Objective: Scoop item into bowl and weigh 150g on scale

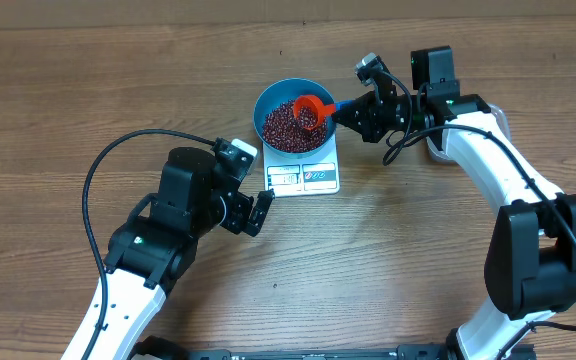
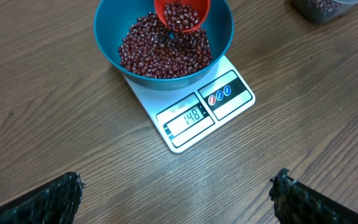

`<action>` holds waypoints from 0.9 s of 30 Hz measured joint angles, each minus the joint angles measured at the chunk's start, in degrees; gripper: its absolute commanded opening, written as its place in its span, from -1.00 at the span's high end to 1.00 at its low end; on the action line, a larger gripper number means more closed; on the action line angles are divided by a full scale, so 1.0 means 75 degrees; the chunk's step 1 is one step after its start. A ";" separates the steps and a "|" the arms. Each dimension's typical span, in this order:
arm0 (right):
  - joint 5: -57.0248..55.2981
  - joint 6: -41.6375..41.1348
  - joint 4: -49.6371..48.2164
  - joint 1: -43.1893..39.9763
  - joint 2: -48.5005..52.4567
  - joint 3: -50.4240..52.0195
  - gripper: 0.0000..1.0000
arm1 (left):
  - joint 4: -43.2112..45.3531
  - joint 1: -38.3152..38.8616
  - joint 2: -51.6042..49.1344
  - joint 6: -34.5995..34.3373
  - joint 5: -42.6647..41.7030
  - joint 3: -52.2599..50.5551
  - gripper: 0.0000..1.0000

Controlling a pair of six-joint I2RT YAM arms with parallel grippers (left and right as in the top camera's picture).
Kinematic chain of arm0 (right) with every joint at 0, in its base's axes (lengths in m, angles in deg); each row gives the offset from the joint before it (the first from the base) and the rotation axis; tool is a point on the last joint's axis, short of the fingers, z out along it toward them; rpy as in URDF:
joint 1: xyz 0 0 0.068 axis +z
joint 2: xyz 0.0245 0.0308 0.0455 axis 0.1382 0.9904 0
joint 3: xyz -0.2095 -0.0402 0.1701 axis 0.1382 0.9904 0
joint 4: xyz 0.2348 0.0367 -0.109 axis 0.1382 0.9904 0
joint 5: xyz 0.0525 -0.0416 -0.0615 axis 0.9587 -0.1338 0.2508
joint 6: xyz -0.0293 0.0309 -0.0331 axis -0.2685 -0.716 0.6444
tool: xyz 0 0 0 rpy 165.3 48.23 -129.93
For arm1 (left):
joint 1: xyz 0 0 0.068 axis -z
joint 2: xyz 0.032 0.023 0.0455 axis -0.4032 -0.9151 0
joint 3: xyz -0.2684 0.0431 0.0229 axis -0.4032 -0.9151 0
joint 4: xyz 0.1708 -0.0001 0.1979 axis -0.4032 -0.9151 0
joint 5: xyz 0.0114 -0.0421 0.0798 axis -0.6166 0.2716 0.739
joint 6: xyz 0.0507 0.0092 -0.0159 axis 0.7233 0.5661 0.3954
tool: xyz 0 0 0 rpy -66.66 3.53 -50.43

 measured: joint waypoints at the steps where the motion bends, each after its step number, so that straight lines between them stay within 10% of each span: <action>1: 0.0000 0.0000 -0.0009 -0.0003 0.0000 0.0000 0.92 | 0.0000 0.0000 0.0000 0.0000 0.0000 0.0000 -0.99; 27: -0.0475 -0.0006 -0.0149 0.0000 0.0000 0.0000 0.92 | 0.0000 0.0000 0.0000 0.0000 0.0000 0.0000 -0.99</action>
